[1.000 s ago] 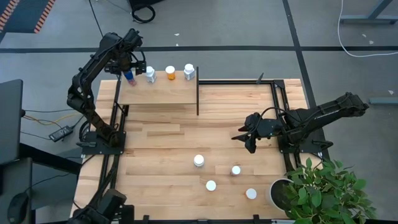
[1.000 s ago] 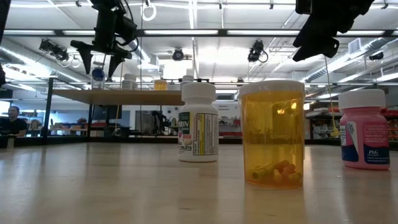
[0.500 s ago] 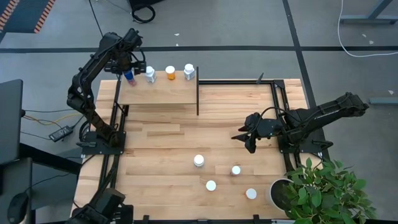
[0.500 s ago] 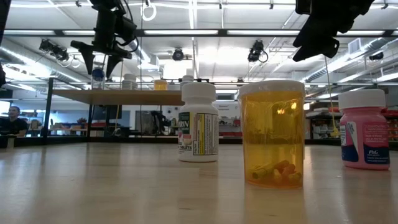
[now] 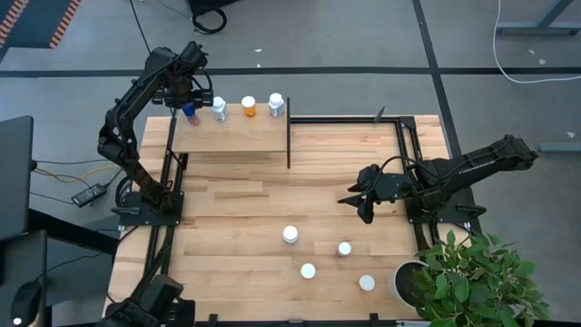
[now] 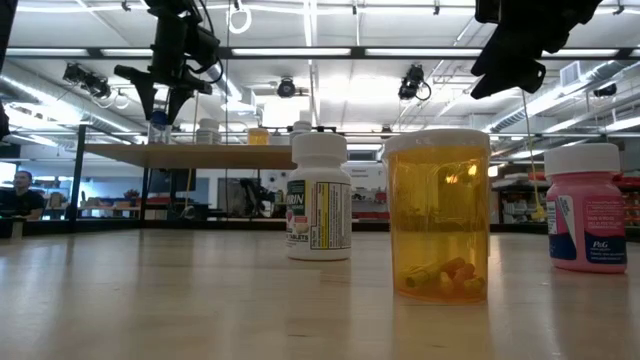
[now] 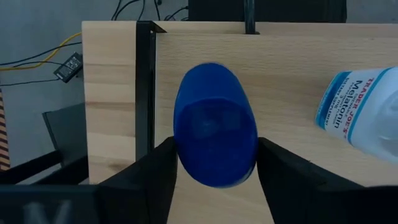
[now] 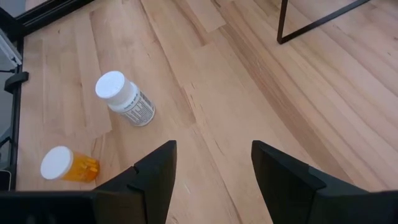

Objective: Pick and place medicine bottles onto shelf by color
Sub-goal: Adjust the pill bottles on the shelf, then put the white and green pill bottle on the shelf

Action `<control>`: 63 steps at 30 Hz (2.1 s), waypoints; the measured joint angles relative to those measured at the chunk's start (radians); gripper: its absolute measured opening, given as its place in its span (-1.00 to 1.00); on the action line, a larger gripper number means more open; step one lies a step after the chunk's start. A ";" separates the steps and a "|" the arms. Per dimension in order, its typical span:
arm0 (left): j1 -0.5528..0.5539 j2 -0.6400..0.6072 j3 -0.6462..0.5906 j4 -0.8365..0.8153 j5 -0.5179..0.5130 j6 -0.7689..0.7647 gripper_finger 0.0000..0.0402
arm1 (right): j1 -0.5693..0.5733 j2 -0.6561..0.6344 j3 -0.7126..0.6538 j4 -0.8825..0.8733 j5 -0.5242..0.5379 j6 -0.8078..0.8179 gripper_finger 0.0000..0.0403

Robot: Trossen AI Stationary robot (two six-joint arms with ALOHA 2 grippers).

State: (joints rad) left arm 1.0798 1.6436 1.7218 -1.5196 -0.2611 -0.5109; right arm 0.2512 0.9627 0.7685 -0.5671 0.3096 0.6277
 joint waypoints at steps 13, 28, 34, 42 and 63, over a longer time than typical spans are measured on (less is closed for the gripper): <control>0.000 0.000 0.000 0.006 0.000 0.060 0.02 | 0.000 0.000 0.000 0.000 0.000 0.012 0.07; 0.008 0.000 0.000 0.026 0.000 0.185 0.03 | 0.000 0.000 0.000 0.000 0.006 0.038 0.07; 0.007 0.000 -0.001 0.025 -0.032 0.220 0.17 | 0.000 0.000 0.000 0.000 0.006 0.042 0.07; 0.008 0.000 -0.001 0.020 -0.034 0.234 0.29 | 0.000 0.000 0.000 0.000 0.016 0.042 0.07; -0.084 -0.038 0.158 -0.049 -0.018 0.235 0.36 | 0.000 0.000 0.000 0.001 0.023 0.124 0.07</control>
State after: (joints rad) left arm 0.9959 1.6058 1.8798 -1.5686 -0.2795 -0.2761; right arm 0.2516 0.9627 0.7685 -0.5663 0.3328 0.7515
